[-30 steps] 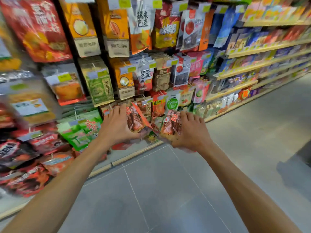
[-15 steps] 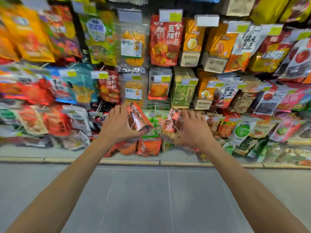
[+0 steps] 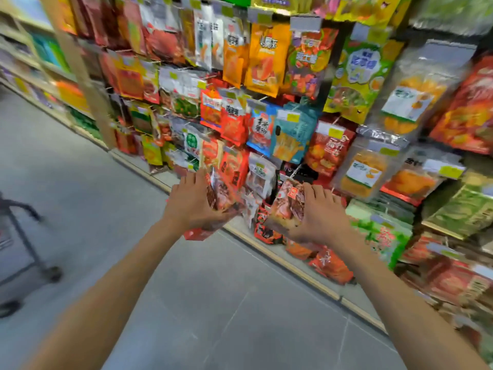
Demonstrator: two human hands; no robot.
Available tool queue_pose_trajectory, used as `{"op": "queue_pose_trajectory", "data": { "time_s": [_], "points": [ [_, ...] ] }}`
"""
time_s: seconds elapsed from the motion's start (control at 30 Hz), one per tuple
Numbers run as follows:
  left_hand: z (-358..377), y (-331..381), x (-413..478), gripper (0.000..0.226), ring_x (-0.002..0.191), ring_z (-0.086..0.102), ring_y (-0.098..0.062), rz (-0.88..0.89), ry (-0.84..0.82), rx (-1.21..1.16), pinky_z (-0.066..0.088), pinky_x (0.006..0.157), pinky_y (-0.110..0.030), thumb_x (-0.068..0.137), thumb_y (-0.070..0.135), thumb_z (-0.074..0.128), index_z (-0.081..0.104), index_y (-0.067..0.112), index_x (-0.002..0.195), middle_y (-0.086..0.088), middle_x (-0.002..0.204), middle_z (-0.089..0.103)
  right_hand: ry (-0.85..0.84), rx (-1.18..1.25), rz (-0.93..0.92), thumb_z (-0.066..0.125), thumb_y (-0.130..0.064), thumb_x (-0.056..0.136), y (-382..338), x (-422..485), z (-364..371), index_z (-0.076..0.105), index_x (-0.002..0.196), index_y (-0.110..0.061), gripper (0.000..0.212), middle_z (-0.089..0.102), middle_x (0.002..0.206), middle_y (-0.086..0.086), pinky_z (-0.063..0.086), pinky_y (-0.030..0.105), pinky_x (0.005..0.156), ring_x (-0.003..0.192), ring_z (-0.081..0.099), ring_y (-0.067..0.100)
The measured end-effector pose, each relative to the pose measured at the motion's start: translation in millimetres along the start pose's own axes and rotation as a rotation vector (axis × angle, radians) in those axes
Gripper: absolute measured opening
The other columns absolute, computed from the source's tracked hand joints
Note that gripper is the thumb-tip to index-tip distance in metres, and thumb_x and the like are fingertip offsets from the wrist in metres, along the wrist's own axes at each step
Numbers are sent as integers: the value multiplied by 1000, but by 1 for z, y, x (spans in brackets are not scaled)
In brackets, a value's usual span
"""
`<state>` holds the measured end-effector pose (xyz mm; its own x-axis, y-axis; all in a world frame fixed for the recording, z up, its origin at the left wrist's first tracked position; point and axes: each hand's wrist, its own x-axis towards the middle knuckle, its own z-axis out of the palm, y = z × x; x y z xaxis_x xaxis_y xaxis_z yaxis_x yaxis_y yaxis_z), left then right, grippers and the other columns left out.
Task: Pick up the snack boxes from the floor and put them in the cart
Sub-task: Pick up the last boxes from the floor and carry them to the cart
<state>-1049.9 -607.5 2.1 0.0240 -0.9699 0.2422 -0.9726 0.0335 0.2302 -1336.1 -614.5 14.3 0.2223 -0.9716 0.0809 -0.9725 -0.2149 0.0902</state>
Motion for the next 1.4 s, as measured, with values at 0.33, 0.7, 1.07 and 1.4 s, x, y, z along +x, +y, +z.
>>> {"op": "queue_pose_trajectory", "data": {
  "time_s": [0.33,0.7,1.07,1.4],
  "points": [
    [-46,-168,-53,132,115,52,-30,-372,33,43,45,96,-45,43,105,40,35,15,139,-8,128,52,12,88,-324,41,-100,55,-173,82,-6,24,151,-7,135,39,148,12,32,48,114,135,38,33],
    [-77,-277,-90,149,125,46,-33,-691,75,103,38,105,-47,33,108,22,25,13,148,-12,139,45,22,117,-650,48,-97,55,-324,171,2,28,147,-9,129,44,143,11,33,47,112,131,43,32],
    [-77,-374,-40,138,129,44,-31,-924,94,154,39,108,-48,47,101,52,20,14,149,-9,143,41,-49,214,-912,42,-87,44,-446,303,10,35,139,-10,123,46,133,8,36,40,106,126,45,30],
    [-70,-451,-18,134,121,48,-32,-1122,95,161,42,103,-49,46,98,55,24,14,146,-10,134,46,-158,260,-1060,65,-81,47,-553,380,31,31,142,-10,123,45,137,10,37,40,107,126,44,30]
  ]
}}
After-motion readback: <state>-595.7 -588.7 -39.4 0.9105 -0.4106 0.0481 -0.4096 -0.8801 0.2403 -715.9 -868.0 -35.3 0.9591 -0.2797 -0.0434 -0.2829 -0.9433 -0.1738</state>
